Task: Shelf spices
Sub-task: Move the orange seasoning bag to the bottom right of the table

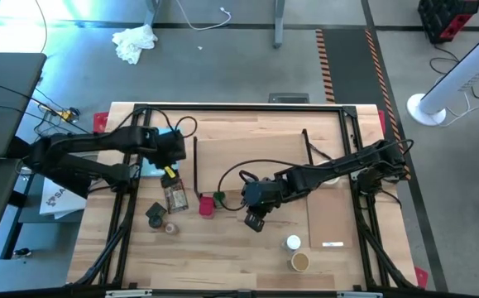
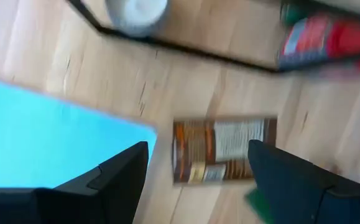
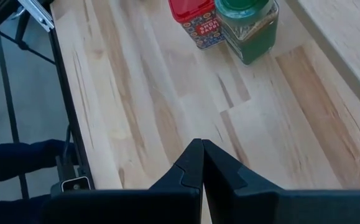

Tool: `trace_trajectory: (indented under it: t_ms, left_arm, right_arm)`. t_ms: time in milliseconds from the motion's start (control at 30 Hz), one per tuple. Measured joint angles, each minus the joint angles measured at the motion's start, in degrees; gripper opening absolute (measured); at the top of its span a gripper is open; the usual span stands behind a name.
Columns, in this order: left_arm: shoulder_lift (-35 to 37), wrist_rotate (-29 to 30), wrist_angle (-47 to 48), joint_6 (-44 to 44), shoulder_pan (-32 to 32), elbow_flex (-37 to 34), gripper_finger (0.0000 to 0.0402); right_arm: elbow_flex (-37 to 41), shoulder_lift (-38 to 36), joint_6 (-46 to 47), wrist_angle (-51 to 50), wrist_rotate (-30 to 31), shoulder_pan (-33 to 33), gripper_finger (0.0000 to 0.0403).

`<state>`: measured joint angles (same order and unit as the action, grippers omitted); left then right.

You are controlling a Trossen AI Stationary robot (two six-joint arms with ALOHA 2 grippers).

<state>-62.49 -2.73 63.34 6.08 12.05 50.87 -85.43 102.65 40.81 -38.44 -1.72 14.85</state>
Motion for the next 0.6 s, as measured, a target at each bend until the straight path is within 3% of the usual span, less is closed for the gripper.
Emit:
trace_trajectory:
  t_ms: [100, 300, 600]
  left_arm:
    - [-0.16, -0.03, 3.91, -3.66, 0.02, -0.65, 0.0275]
    - [-3.40, -3.03, 1.11, -5.30, 0.11, -6.60, 0.0275]
    - [-12.09, -2.59, -1.46, -5.16, 0.01, -6.95, 0.0275]
  right_arm:
    - [0.00, 0.00, -0.82, 0.00, 0.00, 0.00, 0.0000]
    - [0.00, 0.00, -0.96, 0.03, 0.00, 0.00, 0.0000]
    - [0.00, 0.00, -0.82, 0.13, -0.02, -0.62, 0.0000]
